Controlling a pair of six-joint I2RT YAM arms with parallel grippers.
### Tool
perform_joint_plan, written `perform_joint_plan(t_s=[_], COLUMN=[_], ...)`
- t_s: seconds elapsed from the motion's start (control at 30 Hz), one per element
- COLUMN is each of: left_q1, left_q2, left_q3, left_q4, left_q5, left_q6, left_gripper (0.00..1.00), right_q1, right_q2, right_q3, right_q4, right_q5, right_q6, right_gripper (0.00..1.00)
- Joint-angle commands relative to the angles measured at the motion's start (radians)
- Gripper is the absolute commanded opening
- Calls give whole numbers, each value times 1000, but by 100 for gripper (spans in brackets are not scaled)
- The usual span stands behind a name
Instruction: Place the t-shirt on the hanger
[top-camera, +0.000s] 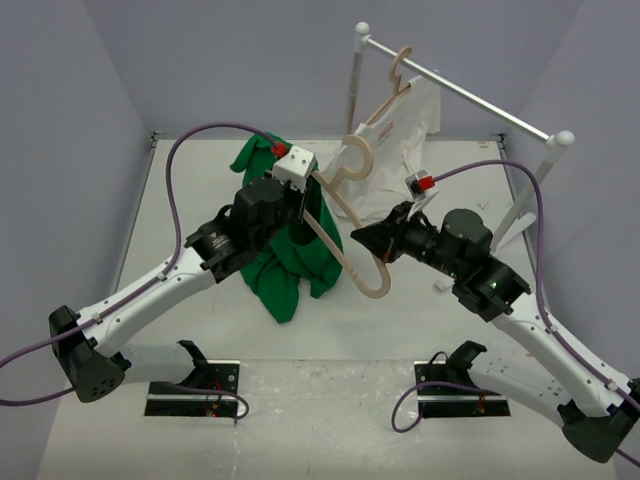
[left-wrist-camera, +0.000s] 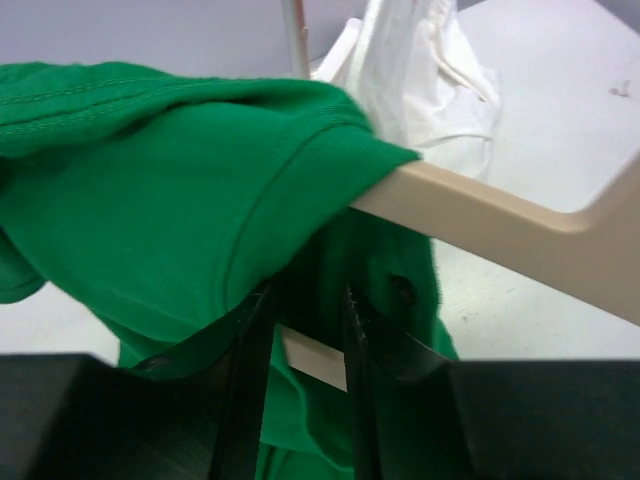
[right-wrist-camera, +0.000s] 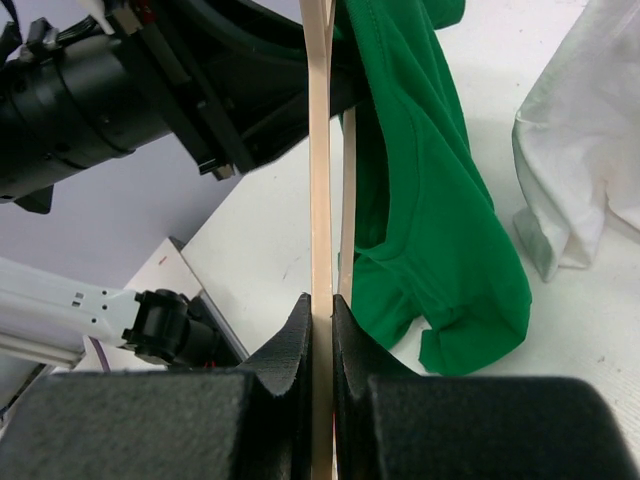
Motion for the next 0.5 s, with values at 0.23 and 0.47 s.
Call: perform_joint_plan(t_s=[0.23, 0.47], left_q1=[5, 6], left_q2=[-14, -43], left_q3=[33, 17], left_q4=[86, 94], left_q5=[-151, -48], left_q6=[49, 48], left_gripper=[2, 0], right_q1=[4, 3], right_q2=[-44, -10], right_q3=[7, 13], right_q4=[66, 35], right_q5=[-44, 1], right_q6=[-2, -31], right_gripper=[0, 0])
